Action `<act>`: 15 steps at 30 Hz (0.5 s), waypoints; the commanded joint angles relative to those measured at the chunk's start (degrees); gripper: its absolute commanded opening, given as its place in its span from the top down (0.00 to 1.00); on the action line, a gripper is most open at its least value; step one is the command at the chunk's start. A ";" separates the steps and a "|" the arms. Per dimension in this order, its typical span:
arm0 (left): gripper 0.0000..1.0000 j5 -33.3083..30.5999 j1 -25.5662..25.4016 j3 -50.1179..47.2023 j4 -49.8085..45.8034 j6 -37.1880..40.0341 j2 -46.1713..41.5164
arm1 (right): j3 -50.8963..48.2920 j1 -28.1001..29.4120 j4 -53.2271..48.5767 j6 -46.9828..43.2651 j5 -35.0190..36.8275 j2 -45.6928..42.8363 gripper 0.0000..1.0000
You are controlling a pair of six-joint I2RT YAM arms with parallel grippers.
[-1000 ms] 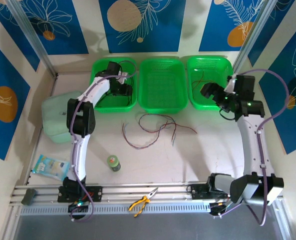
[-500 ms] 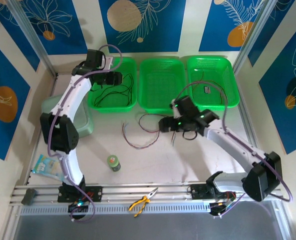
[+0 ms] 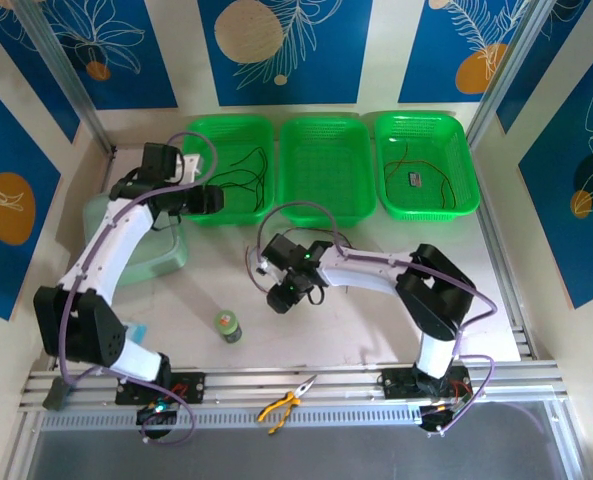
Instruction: Untangle the cables
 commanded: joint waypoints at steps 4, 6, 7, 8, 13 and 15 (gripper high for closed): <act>0.31 3.48 2.57 -5.32 -0.99 -2.30 -5.90 | 3.89 1.46 0.87 -6.21 -2.11 3.78 0.51; 0.31 3.85 3.10 -5.96 -1.16 -2.51 -6.37 | 4.29 1.63 1.25 -6.50 -2.34 4.30 0.52; 0.31 4.13 3.36 -6.25 -1.17 -2.62 -6.61 | 4.38 1.80 1.68 -6.80 -2.36 4.53 0.52; 0.31 4.56 3.58 -6.53 -0.99 -2.85 -6.67 | 4.45 1.86 1.98 -7.15 -2.29 4.89 0.52; 0.32 5.12 4.29 -7.45 -0.95 -3.04 -6.83 | 6.38 1.87 0.48 -9.00 -1.23 7.73 0.54; 0.32 5.04 4.49 -7.62 -1.32 -2.69 -7.02 | 7.19 1.73 -0.76 -9.50 -0.95 8.35 0.55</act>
